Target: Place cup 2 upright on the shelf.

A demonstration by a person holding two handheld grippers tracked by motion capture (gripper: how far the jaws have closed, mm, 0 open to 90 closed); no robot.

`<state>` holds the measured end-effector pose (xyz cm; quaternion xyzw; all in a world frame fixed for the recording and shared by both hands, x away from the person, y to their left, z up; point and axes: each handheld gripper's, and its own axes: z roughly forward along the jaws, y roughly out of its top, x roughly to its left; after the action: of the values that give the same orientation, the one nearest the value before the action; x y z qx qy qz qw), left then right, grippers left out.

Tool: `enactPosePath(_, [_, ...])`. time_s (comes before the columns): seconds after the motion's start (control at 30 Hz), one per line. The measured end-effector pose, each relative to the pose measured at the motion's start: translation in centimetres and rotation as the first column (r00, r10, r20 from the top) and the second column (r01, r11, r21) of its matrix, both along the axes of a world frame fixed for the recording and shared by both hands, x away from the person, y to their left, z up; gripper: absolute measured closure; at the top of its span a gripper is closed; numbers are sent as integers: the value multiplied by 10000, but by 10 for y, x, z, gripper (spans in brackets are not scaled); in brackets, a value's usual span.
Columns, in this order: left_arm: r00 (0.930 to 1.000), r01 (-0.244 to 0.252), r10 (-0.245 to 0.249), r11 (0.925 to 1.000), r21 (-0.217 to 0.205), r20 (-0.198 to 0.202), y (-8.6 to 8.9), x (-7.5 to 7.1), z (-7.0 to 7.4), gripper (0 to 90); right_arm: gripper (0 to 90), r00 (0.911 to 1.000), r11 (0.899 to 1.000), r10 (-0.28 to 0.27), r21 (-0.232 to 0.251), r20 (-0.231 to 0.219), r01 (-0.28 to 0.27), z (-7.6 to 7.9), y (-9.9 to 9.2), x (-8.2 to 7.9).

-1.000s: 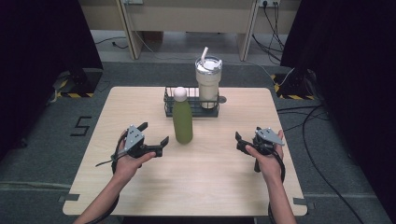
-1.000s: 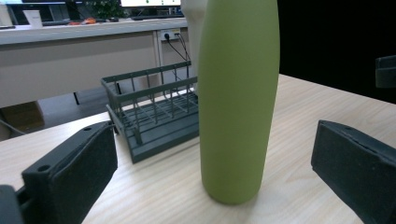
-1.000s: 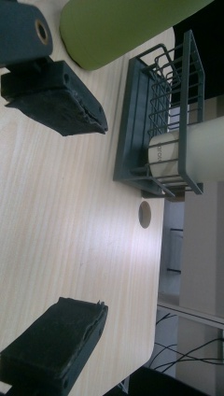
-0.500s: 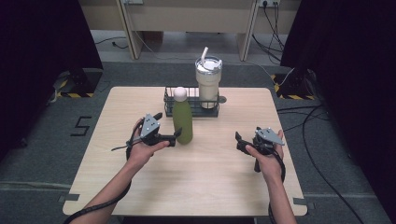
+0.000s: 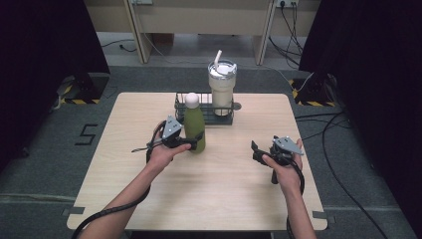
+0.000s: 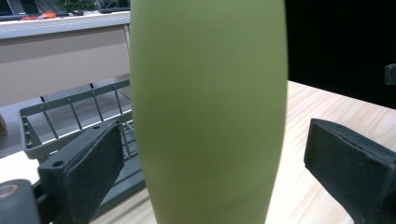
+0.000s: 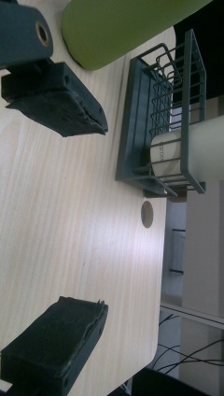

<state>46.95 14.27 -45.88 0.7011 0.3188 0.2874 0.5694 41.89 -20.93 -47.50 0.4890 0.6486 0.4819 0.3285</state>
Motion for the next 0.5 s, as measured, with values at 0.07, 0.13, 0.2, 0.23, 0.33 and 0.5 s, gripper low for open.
enactPosePath(0.07, [10000,-29,28,10000,-54,-42,-2,3,-1,59,119,10000,10000,0,5,4,0,0,0,0])
enactPosePath(0.13, [10000,-11,10,9999,-111,-9,-3,6,0,78,120,10000,10000,4,-7,10,-4,0,0,0])
enactPosePath(0.2, [10000,20,-20,10000,-75,47,-5,7,0,112,120,10000,10000,-3,5,1,3,0,-1,0])
enactPosePath(0.23, [10000,38,-37,10000,-86,47,-5,8,0,142,120,10000,10000,-26,3,-13,26,0,-1,0])
enactPosePath(0.33, [9999,8,-6,9999,-129,121,-5,8,-1,185,120,10000,10000,-15,-6,12,15,0,-2,0])
enactPosePath(0.5, [9998,-74,79,9996,-269,191,-5,7,-2,204,121,10000,10000,-75,20,-58,75,-1,-2,0])
